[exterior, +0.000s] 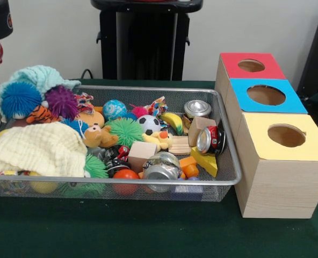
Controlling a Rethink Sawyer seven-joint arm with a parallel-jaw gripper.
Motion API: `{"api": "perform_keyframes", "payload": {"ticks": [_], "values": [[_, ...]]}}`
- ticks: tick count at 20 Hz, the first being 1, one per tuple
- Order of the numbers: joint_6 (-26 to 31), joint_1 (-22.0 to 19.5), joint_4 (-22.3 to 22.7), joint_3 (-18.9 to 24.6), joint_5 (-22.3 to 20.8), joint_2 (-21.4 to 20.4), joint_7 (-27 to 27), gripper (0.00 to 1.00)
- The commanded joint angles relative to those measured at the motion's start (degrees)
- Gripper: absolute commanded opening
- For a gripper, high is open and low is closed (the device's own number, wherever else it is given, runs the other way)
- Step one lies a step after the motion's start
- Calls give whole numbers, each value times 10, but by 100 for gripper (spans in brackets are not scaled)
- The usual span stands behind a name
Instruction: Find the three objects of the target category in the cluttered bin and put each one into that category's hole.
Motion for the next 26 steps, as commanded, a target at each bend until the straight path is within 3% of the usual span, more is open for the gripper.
{"api": "perform_keyframes", "payload": {"ticks": [1,12,18,22,26], "values": [[-35,16,48,56,29,18,-19,100],[-101,29,79,64,70,33,8,100],[-154,36,81,58,66,57,10,100],[-137,57,96,34,80,66,41,100],[-138,103,122,-16,85,53,101,100]]}}
